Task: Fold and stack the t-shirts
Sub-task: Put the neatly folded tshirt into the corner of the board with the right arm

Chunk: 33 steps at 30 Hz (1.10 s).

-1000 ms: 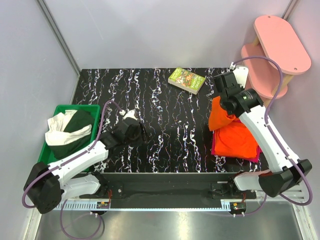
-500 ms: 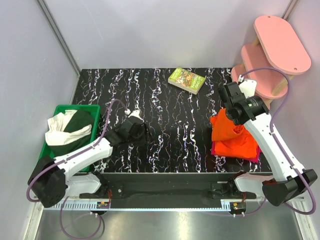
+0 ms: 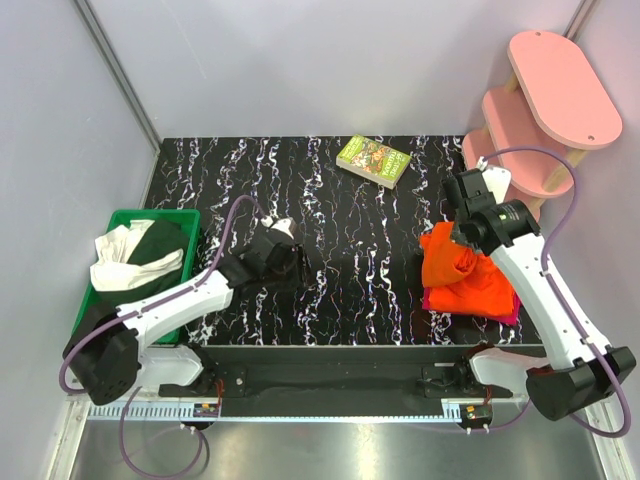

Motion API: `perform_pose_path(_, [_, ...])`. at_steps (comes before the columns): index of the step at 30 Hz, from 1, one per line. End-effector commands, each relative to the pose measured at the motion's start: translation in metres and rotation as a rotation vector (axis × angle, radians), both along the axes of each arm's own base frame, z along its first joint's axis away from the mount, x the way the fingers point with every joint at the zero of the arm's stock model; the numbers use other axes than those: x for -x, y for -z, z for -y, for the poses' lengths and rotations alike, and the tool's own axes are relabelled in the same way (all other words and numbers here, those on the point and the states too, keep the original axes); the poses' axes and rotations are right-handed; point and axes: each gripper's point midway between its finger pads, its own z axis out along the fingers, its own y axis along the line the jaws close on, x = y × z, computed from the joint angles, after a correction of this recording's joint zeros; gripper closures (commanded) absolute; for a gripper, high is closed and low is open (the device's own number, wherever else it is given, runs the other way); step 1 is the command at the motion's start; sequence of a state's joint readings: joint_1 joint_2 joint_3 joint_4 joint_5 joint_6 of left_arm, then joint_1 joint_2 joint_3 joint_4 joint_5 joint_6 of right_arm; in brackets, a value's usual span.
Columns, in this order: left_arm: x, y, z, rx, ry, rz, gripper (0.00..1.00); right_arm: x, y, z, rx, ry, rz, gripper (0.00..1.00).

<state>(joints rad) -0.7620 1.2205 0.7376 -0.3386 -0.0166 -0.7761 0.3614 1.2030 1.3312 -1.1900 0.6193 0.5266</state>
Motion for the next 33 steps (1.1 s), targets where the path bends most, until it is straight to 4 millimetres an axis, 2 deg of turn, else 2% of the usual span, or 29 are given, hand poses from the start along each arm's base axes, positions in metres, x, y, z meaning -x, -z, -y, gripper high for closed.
perform_pose_path(1, [-0.012,-0.033,0.026,0.090,0.040,0.076,0.52,-0.034,-0.052,-0.046,-0.205,-0.165,0.204,1.00])
perform_pose_path(4, [-0.011,-0.036,0.024,0.100,0.036,0.088,0.52,-0.050,-0.070,-0.077,-0.256,-0.272,0.226,1.00])
perform_pose_path(6, [-0.014,-0.034,0.018,0.086,0.005,0.104,0.52,-0.055,-0.079,-0.106,-0.259,-0.359,0.236,1.00])
perform_pose_path(7, [-0.014,-0.036,0.017,0.091,0.002,0.110,0.52,-0.064,-0.083,-0.121,-0.256,-0.389,0.235,1.00])
perform_pose_path(8, [-0.014,-0.036,0.017,0.091,-0.002,0.110,0.52,-0.063,-0.084,-0.142,-0.252,-0.445,0.226,1.00])
perform_pose_path(9, [-0.014,-0.035,0.016,0.091,-0.006,0.108,0.52,-0.067,-0.095,-0.155,-0.260,-0.470,0.247,1.00])
perform_pose_path(10, [-0.013,-0.035,0.016,0.092,-0.009,0.107,0.52,-0.075,-0.086,-0.169,-0.244,-0.490,0.218,1.00])
perform_pose_path(11, [-0.014,-0.035,0.015,0.091,-0.019,0.110,0.53,-0.074,-0.086,-0.187,-0.251,-0.526,0.215,1.00])
perform_pose_path(12, [-0.014,-0.036,0.014,0.097,-0.028,0.111,0.53,-0.078,-0.095,-0.198,-0.262,-0.547,0.233,1.00])
perform_pose_path(13, [-0.014,-0.036,0.012,0.098,-0.037,0.112,0.53,-0.084,-0.087,-0.211,-0.253,-0.562,0.216,1.00])
perform_pose_path(14, [-0.015,-0.035,0.009,0.095,-0.054,0.121,0.53,-0.084,-0.088,-0.223,-0.253,-0.584,0.218,1.00])
perform_pose_path(15, [-0.016,-0.040,0.008,0.111,-0.069,0.134,0.53,-0.086,-0.098,-0.232,-0.265,-0.599,0.240,1.00])
perform_pose_path(16, [-0.016,-0.042,0.006,0.122,-0.081,0.144,0.52,-0.092,-0.091,-0.241,-0.257,-0.606,0.225,1.00])
perform_pose_path(18, [-0.020,-0.046,0.000,0.151,-0.140,0.174,0.52,-0.098,-0.094,-0.254,-0.267,-0.620,0.232,1.00])
perform_pose_path(23, [-0.028,-0.043,-0.017,0.236,-0.305,0.222,0.49,-0.103,-0.088,-0.270,-0.290,-0.643,0.220,1.00])
perform_pose_path(26, [-0.031,-0.036,-0.025,0.261,-0.374,0.230,0.49,-0.101,-0.073,-0.274,-0.289,-0.656,0.192,1.00])
perform_pose_path(27, [-0.031,-0.035,-0.027,0.260,-0.385,0.231,0.49,-0.098,-0.058,-0.273,-0.275,-0.657,0.162,1.00])
perform_pose_path(28, [-0.031,-0.035,-0.029,0.259,-0.395,0.231,0.49,-0.100,-0.053,-0.274,-0.279,-0.659,0.166,1.00])
perform_pose_path(29, [-0.031,-0.034,-0.033,0.257,-0.416,0.235,0.49,-0.096,-0.035,-0.274,-0.272,-0.666,0.127,1.00])
perform_pose_path(30, [-0.031,-0.035,-0.037,0.254,-0.429,0.241,0.49,-0.095,-0.029,-0.275,-0.277,-0.670,0.116,1.00])
perform_pose_path(31, [-0.031,-0.033,-0.044,0.234,-0.454,0.247,0.49,-0.092,-0.023,-0.281,-0.288,-0.689,0.104,1.00])
perform_pose_path(32, [-0.030,-0.040,-0.056,0.226,-0.500,0.274,0.48,-0.088,-0.010,-0.298,-0.299,-0.724,0.076,1.00])
perform_pose_path(33, [-0.033,-0.043,-0.065,0.206,-0.532,0.295,0.48,-0.087,-0.011,-0.307,-0.306,-0.746,0.077,1.00])
